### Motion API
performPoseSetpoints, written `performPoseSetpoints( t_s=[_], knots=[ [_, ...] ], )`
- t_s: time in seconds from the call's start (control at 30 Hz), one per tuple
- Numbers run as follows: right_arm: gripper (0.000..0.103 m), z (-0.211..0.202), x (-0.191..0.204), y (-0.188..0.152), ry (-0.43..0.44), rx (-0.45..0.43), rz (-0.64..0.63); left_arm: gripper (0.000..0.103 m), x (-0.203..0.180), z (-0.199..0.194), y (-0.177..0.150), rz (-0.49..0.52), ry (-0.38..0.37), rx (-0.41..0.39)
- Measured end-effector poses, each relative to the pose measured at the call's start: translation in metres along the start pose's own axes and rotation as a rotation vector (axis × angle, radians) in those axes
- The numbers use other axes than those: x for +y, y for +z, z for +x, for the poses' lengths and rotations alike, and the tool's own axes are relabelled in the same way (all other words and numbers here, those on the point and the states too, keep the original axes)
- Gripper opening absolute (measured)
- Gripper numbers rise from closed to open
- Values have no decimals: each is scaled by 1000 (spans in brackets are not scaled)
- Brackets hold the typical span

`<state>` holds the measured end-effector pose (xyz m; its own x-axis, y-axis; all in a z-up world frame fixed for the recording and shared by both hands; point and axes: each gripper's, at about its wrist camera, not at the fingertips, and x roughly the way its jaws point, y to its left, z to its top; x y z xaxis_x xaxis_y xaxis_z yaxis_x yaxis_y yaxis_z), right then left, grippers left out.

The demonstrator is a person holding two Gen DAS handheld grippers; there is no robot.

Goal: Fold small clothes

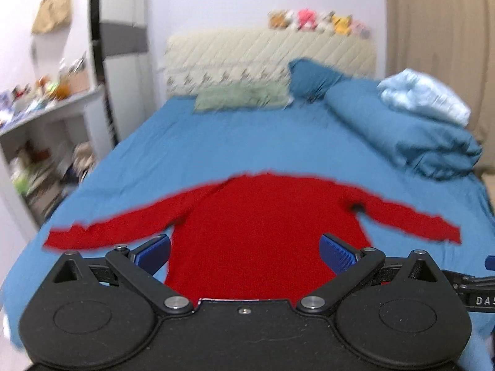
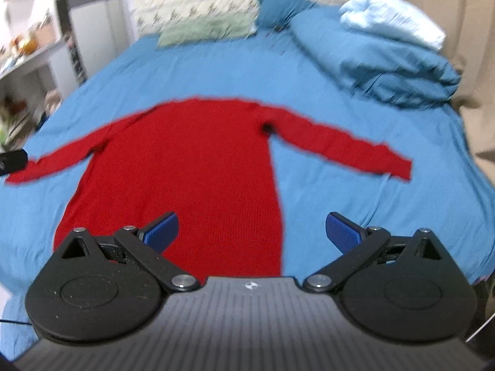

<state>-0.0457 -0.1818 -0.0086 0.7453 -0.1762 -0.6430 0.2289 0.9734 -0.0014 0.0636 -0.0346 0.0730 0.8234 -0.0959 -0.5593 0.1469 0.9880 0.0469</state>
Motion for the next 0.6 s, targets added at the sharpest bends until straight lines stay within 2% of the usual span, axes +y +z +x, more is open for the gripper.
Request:
performPoseSetpoints(
  t_s=[0.07,0.13,0.17,0.23,0.3,0.37,0.43,0.6],
  knots=[
    [103,3,-17,17,-28,-32,35,103,-10,19,18,20,-17,-9],
    [103,10,-38,31,-51,-55,81,103,-22,37,39,22,-50,-55],
    [103,14,-49,37,-62,-60,108,103,-25,43,50,-19,-103,-74],
    [103,26,-76,45,-76,-77,176,103,-36,71,65,-42,-171,-63],
    [103,44,-103,50,-104,-88,241,103,-51,95,81,-35,-186,-64],
    [103,62,-129,50,-128,-89,306,103,-75,135,89,3,-184,-30],
    [103,80,-157,45,-141,-96,376,103,-86,160,101,3,-222,-9],
    [103,139,-213,26,-135,-83,524,103,-126,258,103,31,-236,112]
  ],
)
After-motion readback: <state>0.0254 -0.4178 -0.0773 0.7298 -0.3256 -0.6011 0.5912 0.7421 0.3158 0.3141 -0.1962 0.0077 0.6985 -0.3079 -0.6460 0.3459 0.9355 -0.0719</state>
